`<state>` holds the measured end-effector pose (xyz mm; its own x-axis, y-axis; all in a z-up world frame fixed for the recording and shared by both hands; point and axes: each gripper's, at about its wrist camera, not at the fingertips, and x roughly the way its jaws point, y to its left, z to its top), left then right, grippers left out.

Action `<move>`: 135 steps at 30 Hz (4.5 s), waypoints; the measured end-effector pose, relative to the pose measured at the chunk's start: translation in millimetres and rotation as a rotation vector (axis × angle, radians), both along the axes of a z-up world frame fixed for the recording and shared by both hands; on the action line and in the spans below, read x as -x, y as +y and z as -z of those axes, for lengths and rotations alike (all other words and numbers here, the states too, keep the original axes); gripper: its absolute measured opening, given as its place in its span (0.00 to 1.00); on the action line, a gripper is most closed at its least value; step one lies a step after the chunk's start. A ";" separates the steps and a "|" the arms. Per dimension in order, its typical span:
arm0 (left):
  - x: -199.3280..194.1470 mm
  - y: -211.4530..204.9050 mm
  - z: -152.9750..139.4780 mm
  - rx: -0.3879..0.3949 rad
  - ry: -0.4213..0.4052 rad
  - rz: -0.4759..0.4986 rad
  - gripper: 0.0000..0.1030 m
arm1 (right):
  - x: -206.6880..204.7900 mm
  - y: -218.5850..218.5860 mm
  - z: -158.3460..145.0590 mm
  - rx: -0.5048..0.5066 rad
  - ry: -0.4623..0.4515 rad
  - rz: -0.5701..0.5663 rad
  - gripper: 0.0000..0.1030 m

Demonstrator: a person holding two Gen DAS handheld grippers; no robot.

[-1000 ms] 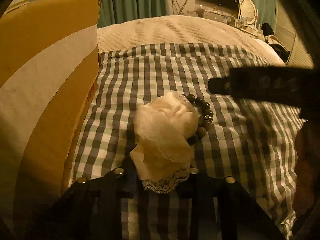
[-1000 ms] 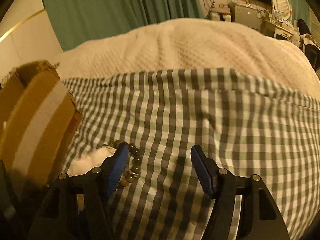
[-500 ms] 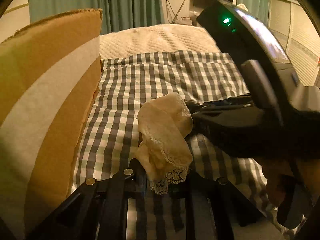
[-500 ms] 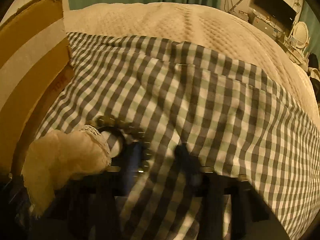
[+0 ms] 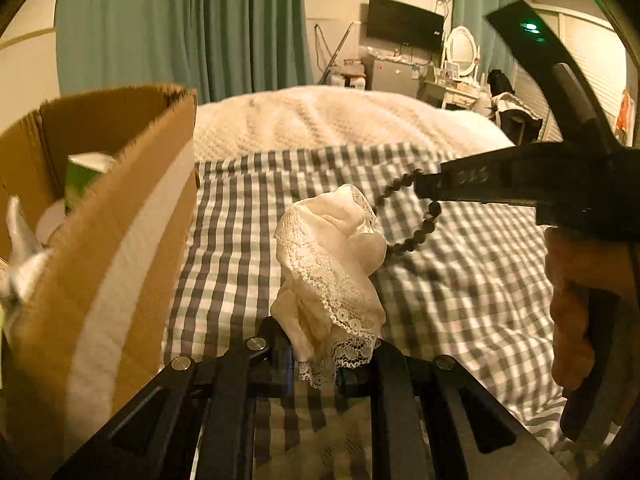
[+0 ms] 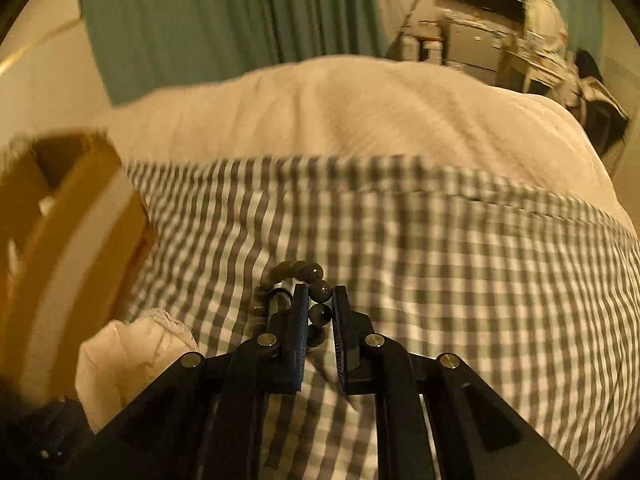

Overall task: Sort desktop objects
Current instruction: 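Grasp the white lace cloth with the left gripper while the right gripper grasps the bead bracelet, then carry the lace cloth and bead bracelet over the box and open both grippers, then move both grippers back from the box toward the plastic strip and hair tie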

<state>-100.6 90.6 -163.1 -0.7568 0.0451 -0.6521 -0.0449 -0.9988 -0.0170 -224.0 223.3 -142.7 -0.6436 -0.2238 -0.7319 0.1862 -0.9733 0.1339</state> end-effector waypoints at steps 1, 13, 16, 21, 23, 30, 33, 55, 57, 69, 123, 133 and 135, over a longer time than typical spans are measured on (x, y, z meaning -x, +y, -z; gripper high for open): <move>0.8 1.3 -4.1 0.001 0.007 0.002 0.14 | -0.1 1.0 -5.6 0.015 0.013 0.016 0.11; -37.0 -0.7 -65.3 -0.022 0.111 0.016 0.14 | -52.9 32.5 -78.6 0.167 0.214 0.092 0.11; -47.2 -4.6 -82.9 -0.026 0.143 0.022 0.14 | -67.7 35.0 -98.5 0.182 0.262 0.089 0.11; -65.3 -8.1 -117.1 -0.016 0.213 0.023 0.14 | -99.5 41.3 -128.3 0.219 0.343 0.082 0.11; -72.5 -10.7 -131.3 -0.009 0.246 0.023 0.14 | -109.6 41.9 -140.3 0.225 0.376 0.081 0.11; -103.1 -31.4 -170.4 0.028 0.340 0.040 0.14 | -144.4 45.1 -177.9 0.277 0.482 0.053 0.11; -113.4 -39.1 -183.2 0.046 0.374 0.051 0.14 | -156.6 39.1 -190.7 0.284 0.512 0.041 0.11; -102.1 -114.0 -213.6 0.151 0.546 -0.022 0.14 | -185.3 -28.6 -218.1 0.313 0.601 -0.092 0.11; -98.3 -125.7 -211.0 0.146 0.547 -0.041 0.14 | -183.0 -36.3 -215.2 0.318 0.604 -0.099 0.11; -74.1 -176.5 -189.1 0.051 0.453 -0.068 0.14 | -177.9 -88.5 -192.1 0.324 0.672 -0.182 0.11; -53.2 -193.8 -166.6 0.007 0.254 -0.172 1.00 | -143.6 -109.8 -153.0 0.200 0.494 -0.137 0.90; -76.3 -148.7 -180.6 -0.032 0.283 -0.116 1.00 | -163.7 -45.4 -171.9 0.158 0.526 -0.003 1.00; -78.9 -136.5 -180.1 -0.018 0.289 -0.068 1.00 | -165.9 -33.3 -172.3 0.157 0.526 0.018 1.00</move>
